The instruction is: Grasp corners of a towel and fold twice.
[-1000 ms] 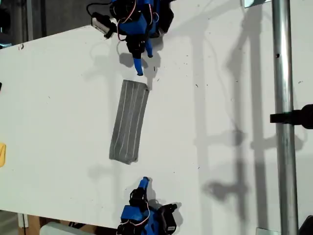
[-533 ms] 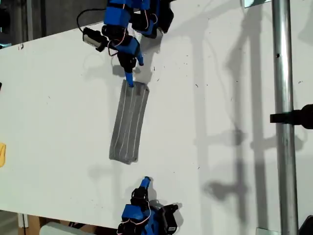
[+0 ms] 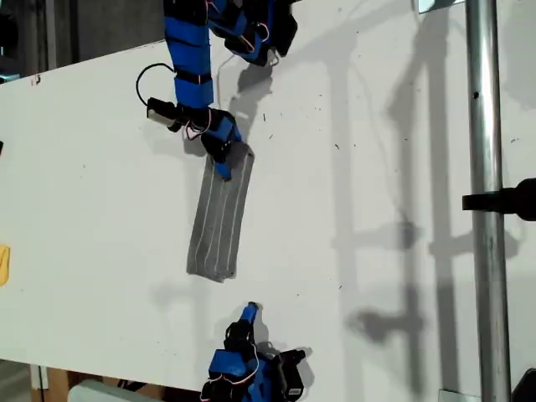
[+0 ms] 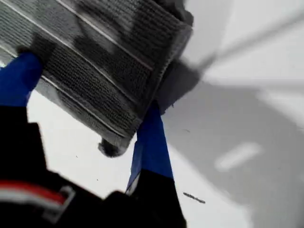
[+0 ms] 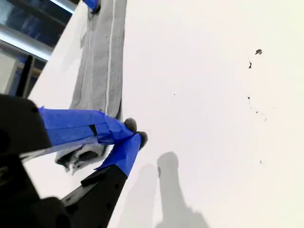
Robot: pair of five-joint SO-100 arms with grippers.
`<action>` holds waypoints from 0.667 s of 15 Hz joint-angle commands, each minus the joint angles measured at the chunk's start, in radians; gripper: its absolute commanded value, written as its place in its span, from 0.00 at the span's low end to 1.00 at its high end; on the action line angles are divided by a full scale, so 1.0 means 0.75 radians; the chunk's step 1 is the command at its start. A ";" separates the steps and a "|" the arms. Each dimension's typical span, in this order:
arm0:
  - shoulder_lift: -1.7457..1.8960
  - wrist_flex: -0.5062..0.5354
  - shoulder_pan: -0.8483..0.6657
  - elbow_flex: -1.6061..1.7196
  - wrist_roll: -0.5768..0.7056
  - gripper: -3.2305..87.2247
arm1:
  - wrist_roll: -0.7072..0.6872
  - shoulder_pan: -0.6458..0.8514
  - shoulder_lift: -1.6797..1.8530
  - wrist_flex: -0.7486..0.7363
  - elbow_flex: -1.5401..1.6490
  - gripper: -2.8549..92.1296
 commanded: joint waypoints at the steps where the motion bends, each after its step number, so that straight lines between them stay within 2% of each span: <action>1: 0.004 0.010 0.012 0.020 -0.008 0.01 | -0.016 0.029 -0.082 -0.133 -0.110 0.41; 2: 0.004 0.012 0.014 0.022 -0.006 0.01 | -0.031 0.047 -0.121 -0.162 -0.143 0.37; 4: 0.004 0.014 0.014 0.022 -0.004 0.01 | -0.039 0.090 -0.164 -0.170 -0.192 0.10; 7: 0.004 0.016 0.006 0.022 -0.002 0.01 | -0.172 0.153 -0.145 -0.151 -0.196 0.04; 10: 0.004 0.016 -0.006 0.022 0.002 0.01 | -0.184 0.090 0.274 0.184 -0.061 0.03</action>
